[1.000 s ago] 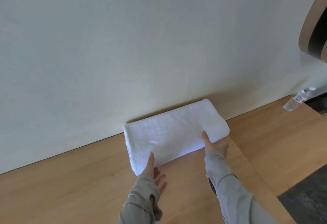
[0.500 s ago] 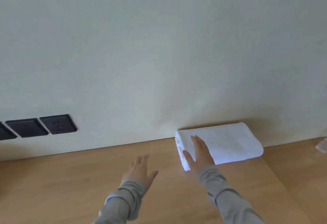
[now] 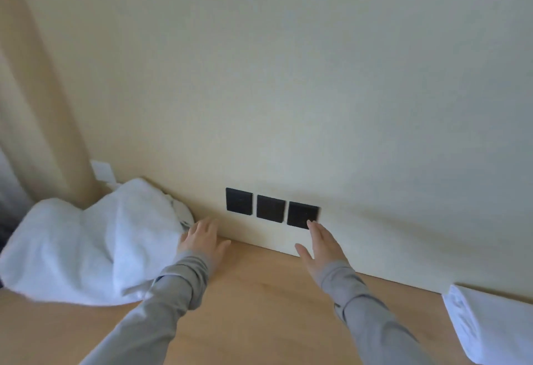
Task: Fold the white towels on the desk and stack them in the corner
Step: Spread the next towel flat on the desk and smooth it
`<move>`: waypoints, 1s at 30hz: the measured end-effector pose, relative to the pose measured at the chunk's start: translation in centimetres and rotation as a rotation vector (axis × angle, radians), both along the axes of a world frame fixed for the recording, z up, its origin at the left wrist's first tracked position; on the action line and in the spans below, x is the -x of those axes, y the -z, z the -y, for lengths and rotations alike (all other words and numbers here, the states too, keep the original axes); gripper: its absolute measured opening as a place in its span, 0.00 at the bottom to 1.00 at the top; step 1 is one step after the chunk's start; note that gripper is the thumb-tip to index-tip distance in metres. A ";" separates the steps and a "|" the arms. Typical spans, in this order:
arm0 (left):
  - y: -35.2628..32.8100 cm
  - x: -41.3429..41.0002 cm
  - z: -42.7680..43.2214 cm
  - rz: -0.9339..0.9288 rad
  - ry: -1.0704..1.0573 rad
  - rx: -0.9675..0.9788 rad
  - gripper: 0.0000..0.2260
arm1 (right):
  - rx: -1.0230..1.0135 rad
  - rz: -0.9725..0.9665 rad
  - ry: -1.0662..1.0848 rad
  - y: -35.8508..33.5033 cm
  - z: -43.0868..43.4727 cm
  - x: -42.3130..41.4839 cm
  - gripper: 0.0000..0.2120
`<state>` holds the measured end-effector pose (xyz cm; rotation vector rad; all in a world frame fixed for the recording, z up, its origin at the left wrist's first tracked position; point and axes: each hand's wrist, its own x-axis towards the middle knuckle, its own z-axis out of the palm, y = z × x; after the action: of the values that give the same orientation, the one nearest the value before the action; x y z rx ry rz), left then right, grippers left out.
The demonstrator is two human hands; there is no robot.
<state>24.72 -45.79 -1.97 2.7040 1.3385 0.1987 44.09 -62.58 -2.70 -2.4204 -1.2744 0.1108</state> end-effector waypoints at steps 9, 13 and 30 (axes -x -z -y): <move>-3.3 14.9 -5.8 0.030 -0.338 -0.070 0.25 | -0.003 0.078 -0.358 -3.6 -11.7 10.2 0.30; -3.1 20.0 -7.3 0.035 -0.449 -0.056 0.26 | 0.028 0.065 -0.402 -3.6 -14.8 13.1 0.29; 8.6 33.9 -28.1 0.334 -0.746 0.416 0.33 | 0.259 -0.503 -0.012 6.2 -30.6 17.9 0.34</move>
<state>-9.14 -17.72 -10.59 1.6598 1.9347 0.3622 26.21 -31.95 -8.89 -2.3686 -1.0883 0.8756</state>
